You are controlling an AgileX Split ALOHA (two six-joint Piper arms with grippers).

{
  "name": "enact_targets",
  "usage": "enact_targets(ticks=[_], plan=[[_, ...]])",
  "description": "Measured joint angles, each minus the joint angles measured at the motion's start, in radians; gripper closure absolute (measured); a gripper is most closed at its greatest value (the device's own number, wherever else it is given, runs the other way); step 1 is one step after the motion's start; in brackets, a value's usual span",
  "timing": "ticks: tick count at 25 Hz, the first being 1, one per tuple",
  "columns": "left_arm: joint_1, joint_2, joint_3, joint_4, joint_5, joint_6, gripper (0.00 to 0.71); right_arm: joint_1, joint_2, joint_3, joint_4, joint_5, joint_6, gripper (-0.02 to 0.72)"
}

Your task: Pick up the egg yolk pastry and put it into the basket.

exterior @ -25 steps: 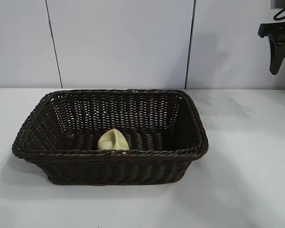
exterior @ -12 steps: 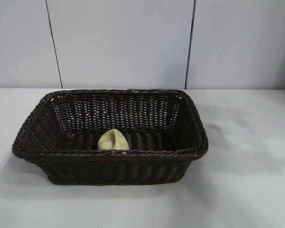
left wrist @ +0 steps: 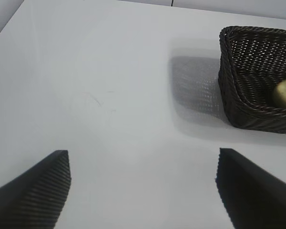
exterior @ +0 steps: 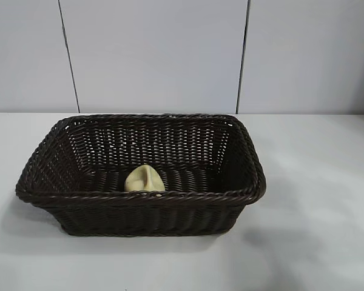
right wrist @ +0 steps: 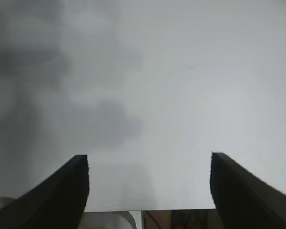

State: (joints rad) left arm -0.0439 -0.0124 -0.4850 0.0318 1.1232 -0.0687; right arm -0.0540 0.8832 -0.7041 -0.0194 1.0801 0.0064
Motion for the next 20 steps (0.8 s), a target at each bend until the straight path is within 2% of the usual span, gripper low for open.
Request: enact_targets(ticks=[4, 8, 20], plan=[[0.0, 0.0, 0.0, 0.0, 0.0, 0.0, 0.105, 0.0, -0.194, 0.14, 0.0, -0.037, 0.0, 0.185], [0.0, 0.0, 0.0, 0.0, 0.0, 0.0, 0.105, 0.0, -0.359, 0.231, 0.0, -0.024, 0.0, 0.185], [0.0, 0.0, 0.0, 0.0, 0.0, 0.0, 0.105, 0.0, -0.628, 0.236, 0.0, -0.022, 0.0, 0.185]])
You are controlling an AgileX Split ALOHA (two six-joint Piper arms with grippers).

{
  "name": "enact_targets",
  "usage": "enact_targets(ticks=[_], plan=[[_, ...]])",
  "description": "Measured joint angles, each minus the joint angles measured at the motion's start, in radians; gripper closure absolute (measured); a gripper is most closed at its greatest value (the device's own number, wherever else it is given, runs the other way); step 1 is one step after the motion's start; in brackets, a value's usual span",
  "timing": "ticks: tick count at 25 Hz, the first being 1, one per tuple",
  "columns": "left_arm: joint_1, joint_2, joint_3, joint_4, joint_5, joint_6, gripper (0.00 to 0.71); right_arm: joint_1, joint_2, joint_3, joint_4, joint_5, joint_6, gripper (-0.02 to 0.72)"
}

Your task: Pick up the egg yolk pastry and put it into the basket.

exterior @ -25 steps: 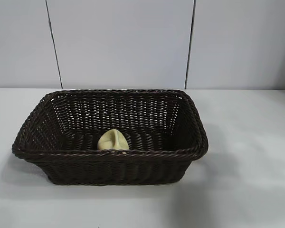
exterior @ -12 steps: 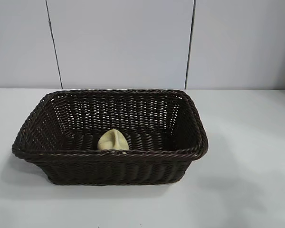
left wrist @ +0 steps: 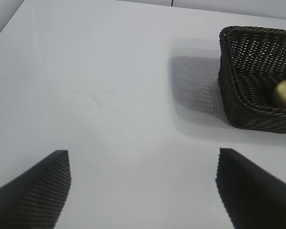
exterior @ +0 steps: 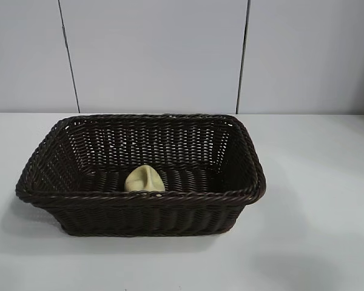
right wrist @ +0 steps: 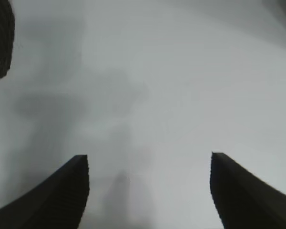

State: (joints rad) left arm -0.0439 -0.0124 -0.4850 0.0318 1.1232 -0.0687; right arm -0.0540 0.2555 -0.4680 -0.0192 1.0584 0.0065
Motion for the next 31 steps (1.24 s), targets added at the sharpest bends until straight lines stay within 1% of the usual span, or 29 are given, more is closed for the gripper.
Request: enact_targets(ticks=[11, 14, 19, 31], plan=[[0.0, 0.0, 0.0, 0.0, 0.0, 0.0, 0.105, 0.0, -0.266, 0.0, 0.002, 0.018, 0.0, 0.185], [0.0, 0.0, 0.0, 0.0, 0.0, 0.0, 0.105, 0.012, -0.272, 0.0, 0.006, 0.02, 0.0, 0.185], [0.0, 0.0, 0.0, 0.0, 0.0, 0.0, 0.105, 0.065, -0.272, 0.0, 0.008, 0.02, 0.0, 0.185], [0.0, 0.0, 0.0, 0.0, 0.0, 0.0, 0.105, 0.069, -0.272, 0.0, 0.008, 0.02, 0.0, 0.185]])
